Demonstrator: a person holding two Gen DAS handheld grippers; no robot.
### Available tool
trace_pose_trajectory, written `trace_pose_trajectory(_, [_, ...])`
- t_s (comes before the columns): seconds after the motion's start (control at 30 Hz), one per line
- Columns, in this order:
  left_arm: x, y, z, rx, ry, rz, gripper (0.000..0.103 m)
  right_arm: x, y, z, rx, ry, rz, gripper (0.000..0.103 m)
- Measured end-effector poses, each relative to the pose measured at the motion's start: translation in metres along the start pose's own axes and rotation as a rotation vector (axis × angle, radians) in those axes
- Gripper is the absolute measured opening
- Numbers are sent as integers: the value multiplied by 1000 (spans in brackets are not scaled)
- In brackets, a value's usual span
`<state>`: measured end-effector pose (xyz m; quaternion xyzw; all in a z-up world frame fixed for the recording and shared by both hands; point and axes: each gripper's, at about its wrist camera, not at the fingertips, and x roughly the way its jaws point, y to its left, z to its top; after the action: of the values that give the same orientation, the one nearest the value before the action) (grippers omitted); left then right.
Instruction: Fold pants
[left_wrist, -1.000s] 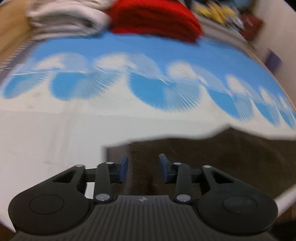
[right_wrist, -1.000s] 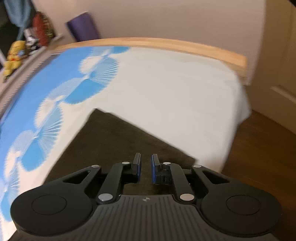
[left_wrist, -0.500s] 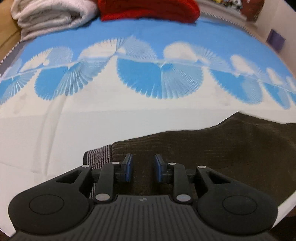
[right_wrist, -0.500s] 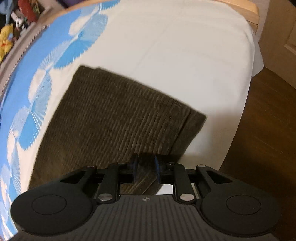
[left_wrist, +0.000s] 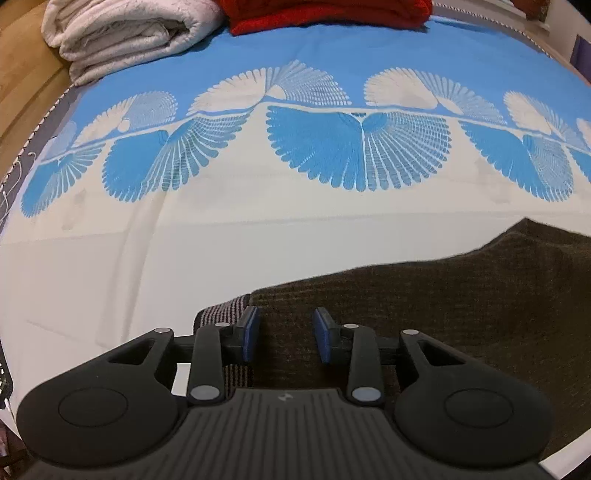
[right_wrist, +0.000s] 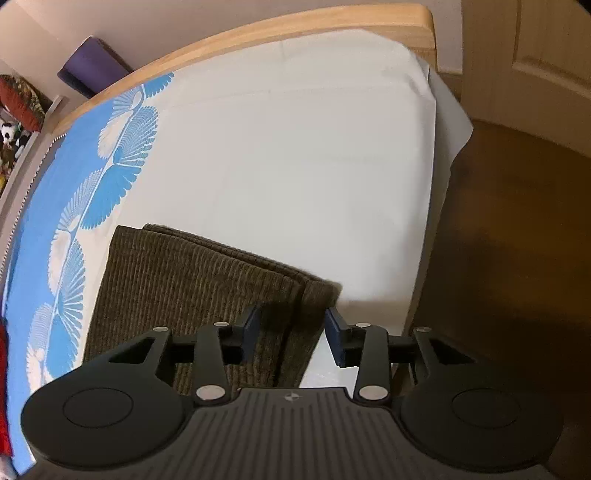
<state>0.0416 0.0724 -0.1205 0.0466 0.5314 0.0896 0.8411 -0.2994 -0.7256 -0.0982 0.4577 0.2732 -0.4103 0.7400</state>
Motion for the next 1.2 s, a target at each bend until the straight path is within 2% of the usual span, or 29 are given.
trace_pose_trajectory(0.13, [-4, -3, -2, 19, -4, -8, 40, 7, 4, -3, 13, 22, 26, 49])
trace_pose_trajectory(0.3, [-4, 0, -4, 15, -6, -12, 41, 19, 7, -6, 20, 49, -39, 50])
trace_pose_trajectory(0.4, [-3, 0, -4, 17, -3, -9, 41, 21, 10, -6, 12, 45, -44, 51])
trace_pose_trajectory(0.47, [-3, -1, -4, 21, -3, -12, 41, 20, 13, -8, -7, 39, -49, 45])
trace_pose_trajectory(0.53, [-4, -3, -4, 25, -4, -15, 41, 18, 14, -9, -18, 27, -50, 21])
trace_pose_trajectory(0.63, [-5, -4, -4, 30, -7, -17, 41, 8, 17, -9, -30, -3, -32, 14])
trace_pose_trajectory(0.83, [-11, -4, -3, 25, -22, -20, 42, -21, 38, -15, -84, -98, -4, 12])
trace_pose_trajectory(0.97, [-19, -2, -3, 16, -36, -20, 43, -59, 81, -32, -203, -216, 60, 11])
trace_pose_trajectory(1.03, [-23, -2, -4, 14, -43, -22, 43, -80, 114, -52, -303, -294, 111, 6])
trace_pose_trajectory(1.1, [-27, -1, -5, 17, -48, -22, 43, -102, 149, -80, -425, -369, 172, 5])
trace_pose_trajectory(1.2, [-30, 1, -10, 28, -49, -16, 43, -139, 202, -147, -671, -479, 330, 5])
